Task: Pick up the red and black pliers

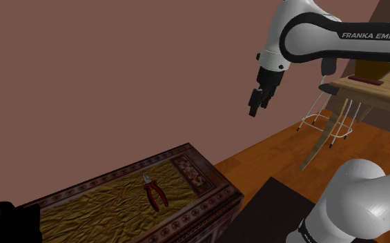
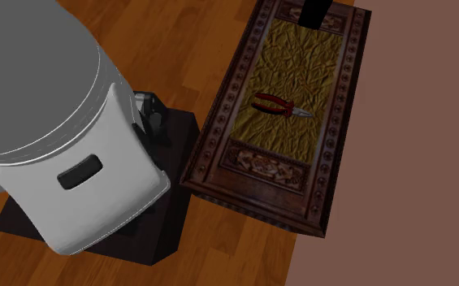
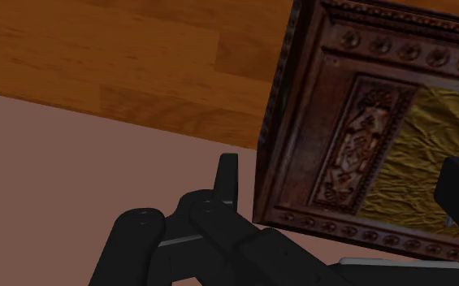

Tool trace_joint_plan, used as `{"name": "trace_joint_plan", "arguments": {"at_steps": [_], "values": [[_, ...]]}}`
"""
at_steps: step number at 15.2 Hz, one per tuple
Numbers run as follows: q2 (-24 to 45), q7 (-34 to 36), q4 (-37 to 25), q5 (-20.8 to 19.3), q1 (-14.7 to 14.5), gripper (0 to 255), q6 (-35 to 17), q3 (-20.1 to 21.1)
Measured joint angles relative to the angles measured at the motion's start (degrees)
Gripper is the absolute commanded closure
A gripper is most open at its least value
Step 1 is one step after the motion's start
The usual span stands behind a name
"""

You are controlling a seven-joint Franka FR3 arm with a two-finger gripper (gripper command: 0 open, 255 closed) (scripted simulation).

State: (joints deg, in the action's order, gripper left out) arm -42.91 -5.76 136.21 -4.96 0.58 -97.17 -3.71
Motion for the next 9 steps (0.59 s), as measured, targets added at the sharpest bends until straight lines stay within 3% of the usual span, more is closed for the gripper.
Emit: {"name": "trace_joint_plan", "arguments": {"at_steps": [3,9], "values": [[0.4,1.6,1.2,0.7,-0.5,0,-1.7,1.3],[4.9,8.2,5.2,3.0,-2.5,0,-10.9,6.5]]}}
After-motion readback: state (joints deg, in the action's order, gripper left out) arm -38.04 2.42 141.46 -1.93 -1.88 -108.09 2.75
